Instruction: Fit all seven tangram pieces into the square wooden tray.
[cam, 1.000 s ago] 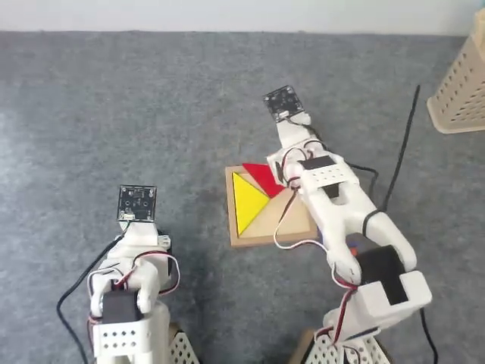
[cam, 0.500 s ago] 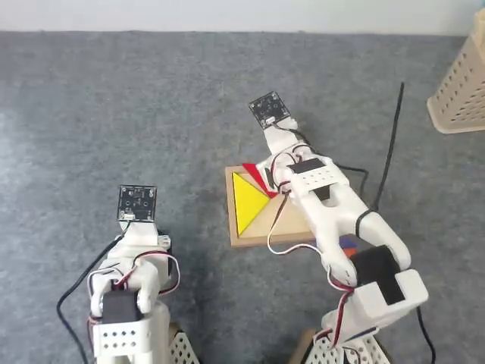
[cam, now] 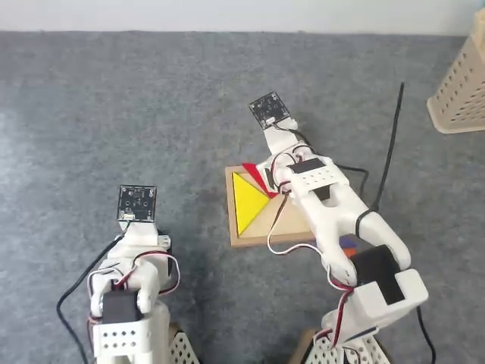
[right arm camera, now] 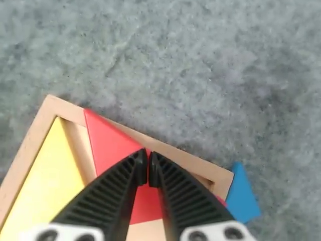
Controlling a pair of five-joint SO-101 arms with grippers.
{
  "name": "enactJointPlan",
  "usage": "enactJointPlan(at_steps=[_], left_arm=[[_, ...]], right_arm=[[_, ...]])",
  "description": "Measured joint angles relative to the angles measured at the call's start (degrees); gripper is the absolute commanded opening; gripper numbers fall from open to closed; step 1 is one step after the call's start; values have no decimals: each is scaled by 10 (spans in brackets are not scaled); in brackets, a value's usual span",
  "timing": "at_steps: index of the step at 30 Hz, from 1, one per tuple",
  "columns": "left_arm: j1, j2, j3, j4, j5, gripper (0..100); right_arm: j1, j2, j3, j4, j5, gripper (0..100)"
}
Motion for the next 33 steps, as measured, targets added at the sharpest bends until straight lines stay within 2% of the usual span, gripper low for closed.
enactJointPlan(at_steps=[9,14,26,33], left_arm=[[0,0,0,0,0,12],[0,0,0,0,0,12],[0,0,0,0,0,12],[0,0,0,0,0,12]], right_arm=[[0,-16,0,-52,-4,8],[0,40,0,-93,-4,8],[-24,25,0,-47,-4,8],[2,-84,66,-38,-4,7]])
